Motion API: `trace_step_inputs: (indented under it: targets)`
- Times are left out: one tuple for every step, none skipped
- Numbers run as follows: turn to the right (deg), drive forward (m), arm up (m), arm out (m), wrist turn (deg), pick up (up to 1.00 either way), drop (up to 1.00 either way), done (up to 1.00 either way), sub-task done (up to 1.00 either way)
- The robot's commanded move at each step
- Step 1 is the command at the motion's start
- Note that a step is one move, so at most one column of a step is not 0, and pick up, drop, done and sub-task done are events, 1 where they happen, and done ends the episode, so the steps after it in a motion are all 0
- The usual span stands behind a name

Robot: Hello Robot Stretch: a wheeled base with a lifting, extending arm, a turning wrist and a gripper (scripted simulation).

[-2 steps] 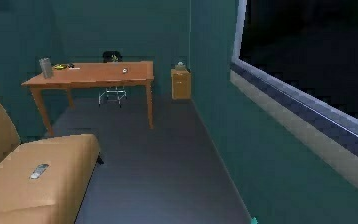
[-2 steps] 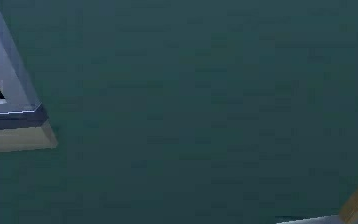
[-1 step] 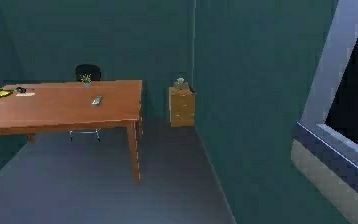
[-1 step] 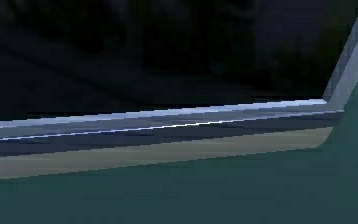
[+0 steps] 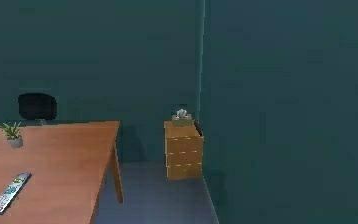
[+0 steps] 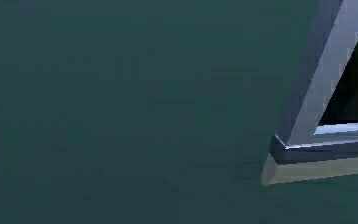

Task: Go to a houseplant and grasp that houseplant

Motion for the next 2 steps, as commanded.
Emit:
trace_step_inputs:
  targets:
    - [0.0,0.25,0.00,0.00,0.0,0.00,0.00,0.00,0.00]
    - [-45.0,0.00,0.00,0.00,0.0,0.00,0.00,0.00,0.00]
